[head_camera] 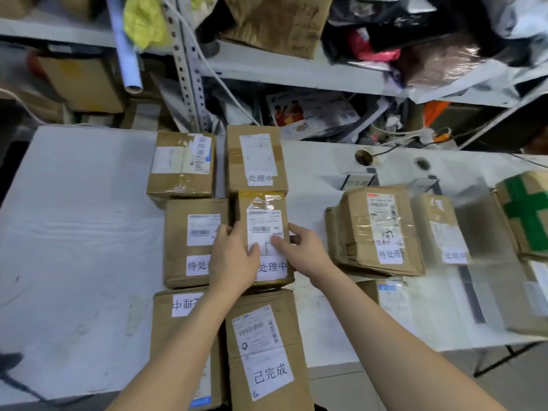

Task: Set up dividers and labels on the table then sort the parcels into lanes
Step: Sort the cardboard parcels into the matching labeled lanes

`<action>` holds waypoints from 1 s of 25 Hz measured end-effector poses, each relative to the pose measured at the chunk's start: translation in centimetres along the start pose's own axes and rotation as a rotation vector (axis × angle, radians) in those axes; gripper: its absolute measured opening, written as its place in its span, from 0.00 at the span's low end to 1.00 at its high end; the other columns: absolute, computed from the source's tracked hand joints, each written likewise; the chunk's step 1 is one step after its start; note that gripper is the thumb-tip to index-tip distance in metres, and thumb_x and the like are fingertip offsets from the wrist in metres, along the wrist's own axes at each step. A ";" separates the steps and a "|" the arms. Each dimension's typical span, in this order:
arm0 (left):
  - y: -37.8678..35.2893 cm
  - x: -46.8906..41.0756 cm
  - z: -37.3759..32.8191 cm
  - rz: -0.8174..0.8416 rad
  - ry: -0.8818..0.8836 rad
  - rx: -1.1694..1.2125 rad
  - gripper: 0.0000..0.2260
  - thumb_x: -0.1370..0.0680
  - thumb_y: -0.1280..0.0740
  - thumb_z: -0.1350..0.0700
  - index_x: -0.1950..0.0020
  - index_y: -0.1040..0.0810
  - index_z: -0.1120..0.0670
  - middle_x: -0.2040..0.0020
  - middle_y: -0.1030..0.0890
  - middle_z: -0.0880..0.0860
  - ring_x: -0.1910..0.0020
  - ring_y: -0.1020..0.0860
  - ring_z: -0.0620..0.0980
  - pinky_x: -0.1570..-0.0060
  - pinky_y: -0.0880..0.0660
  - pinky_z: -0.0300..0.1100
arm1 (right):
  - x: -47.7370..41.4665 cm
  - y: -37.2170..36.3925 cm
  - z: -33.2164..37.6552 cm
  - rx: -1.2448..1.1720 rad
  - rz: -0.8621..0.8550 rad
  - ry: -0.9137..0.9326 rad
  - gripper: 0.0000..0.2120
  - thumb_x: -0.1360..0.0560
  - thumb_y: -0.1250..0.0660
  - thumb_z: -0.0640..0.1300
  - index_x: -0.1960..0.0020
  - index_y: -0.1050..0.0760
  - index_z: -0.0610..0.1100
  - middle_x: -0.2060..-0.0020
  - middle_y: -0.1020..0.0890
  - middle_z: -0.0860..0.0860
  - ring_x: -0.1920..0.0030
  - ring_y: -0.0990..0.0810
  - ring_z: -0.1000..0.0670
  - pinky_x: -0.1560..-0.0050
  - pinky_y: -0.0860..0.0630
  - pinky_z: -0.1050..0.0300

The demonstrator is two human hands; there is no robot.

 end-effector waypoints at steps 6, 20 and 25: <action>3.0 1.0 -5.2 -0.003 -0.048 0.036 0.19 0.21 0.32 0.48 0.30 0.25 0.44 0.45 0.26 0.50 0.49 0.23 0.50 0.56 0.24 0.45 | 2.6 4.0 3.0 -0.069 -0.030 0.053 0.16 0.21 0.29 0.49 0.34 0.21 0.51 0.47 0.13 0.53 0.51 0.12 0.53 0.49 0.14 0.48; -3.9 8.3 -27.2 -0.116 -0.262 0.034 0.23 0.18 0.37 0.46 0.23 0.36 0.40 0.42 0.29 0.49 0.45 0.25 0.49 0.48 0.25 0.46 | 9.3 27.4 3.6 -0.138 -0.087 0.314 0.14 0.23 0.27 0.50 0.37 0.19 0.55 0.53 0.12 0.54 0.57 0.12 0.53 0.57 0.14 0.51; -9.8 9.5 -34.2 -0.031 -0.258 0.166 0.25 0.22 0.31 0.47 0.26 0.32 0.36 0.38 0.27 0.46 0.42 0.25 0.45 0.47 0.26 0.40 | 10.3 36.5 0.8 -0.204 -0.038 0.328 0.16 0.23 0.26 0.46 0.36 0.21 0.57 0.53 0.12 0.52 0.57 0.12 0.54 0.62 0.16 0.54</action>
Point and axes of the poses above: each hand's wrist, its own x-axis away from the middle knuckle, its own y-axis out of the back of the hand, z = x × y, the point moved 10 cm from there along -x, towards the middle knuckle
